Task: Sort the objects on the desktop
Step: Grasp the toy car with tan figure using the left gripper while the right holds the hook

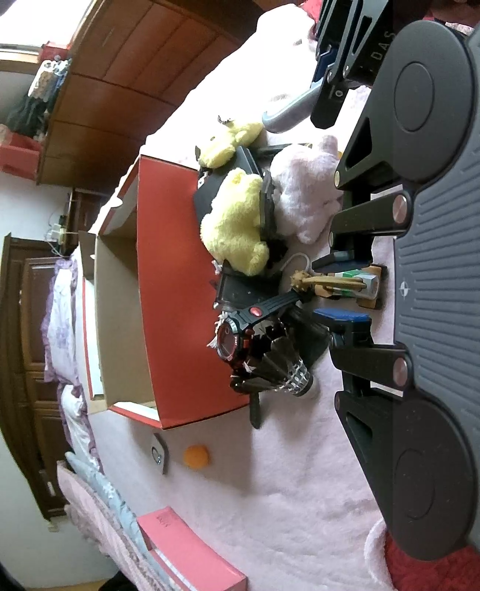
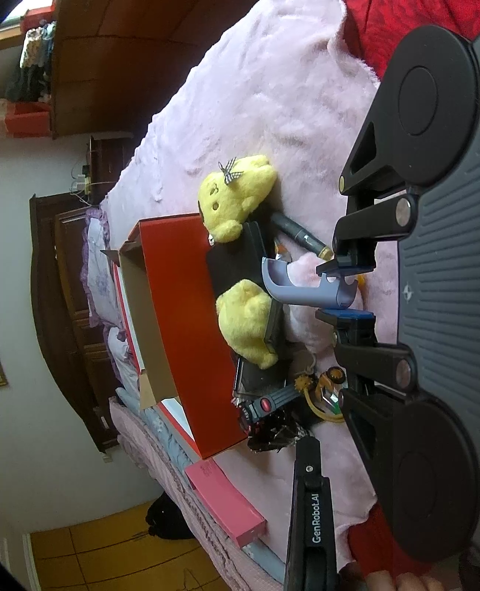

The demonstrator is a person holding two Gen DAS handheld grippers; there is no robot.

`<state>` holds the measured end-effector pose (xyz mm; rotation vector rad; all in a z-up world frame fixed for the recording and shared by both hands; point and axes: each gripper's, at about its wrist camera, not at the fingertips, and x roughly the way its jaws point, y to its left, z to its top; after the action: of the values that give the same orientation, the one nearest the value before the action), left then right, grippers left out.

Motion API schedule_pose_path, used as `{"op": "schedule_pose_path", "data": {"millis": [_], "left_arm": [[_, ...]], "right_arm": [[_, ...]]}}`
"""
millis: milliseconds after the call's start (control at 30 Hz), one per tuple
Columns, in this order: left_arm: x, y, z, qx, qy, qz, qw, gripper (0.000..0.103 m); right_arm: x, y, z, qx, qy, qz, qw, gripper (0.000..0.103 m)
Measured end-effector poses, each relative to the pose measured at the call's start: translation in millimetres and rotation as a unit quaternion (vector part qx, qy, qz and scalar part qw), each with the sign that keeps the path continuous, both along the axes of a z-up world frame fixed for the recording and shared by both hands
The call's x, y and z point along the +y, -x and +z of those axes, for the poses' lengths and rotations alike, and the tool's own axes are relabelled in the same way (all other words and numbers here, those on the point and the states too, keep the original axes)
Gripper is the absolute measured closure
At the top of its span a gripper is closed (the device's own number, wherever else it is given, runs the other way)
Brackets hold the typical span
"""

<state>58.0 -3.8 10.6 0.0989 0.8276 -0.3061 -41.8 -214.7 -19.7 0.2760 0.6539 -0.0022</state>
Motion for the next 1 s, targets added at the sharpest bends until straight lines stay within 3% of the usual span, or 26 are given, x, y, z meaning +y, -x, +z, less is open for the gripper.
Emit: {"op": "schedule_pose_path", "data": {"millis": [233, 433, 600, 667, 833, 1000], "left_arm": [[-1, -9, 0, -0.001, -0.005, -0.002, 1.0000, 0.080], [-3, -17, -16, 0.026, 0.002, -0.012, 0.9996, 0.060], [-14, -24, -36, 0.041, -0.009, -0.019, 0.9989, 0.033], [-18, -27, -44, 0.054, -0.004, -0.025, 0.9982, 0.028], [-26, -37, -69, 0.091, -0.011, -0.030, 0.9954, 0.028], [-29, -41, -82, 0.098, -0.019, -0.031, 0.9945, 0.017]], "right_arm": [[5, -13, 4, -0.001, -0.003, 0.017, 1.000, 0.084], [9, -19, -5, 0.013, -0.006, 0.024, 1.000, 0.084], [8, -19, -11, 0.022, -0.008, 0.024, 0.999, 0.084], [7, -18, -12, 0.022, -0.008, 0.024, 0.999, 0.084], [7, -18, -16, 0.026, -0.009, 0.022, 0.999, 0.084], [7, -18, -18, 0.029, -0.011, 0.022, 0.999, 0.084]]}}
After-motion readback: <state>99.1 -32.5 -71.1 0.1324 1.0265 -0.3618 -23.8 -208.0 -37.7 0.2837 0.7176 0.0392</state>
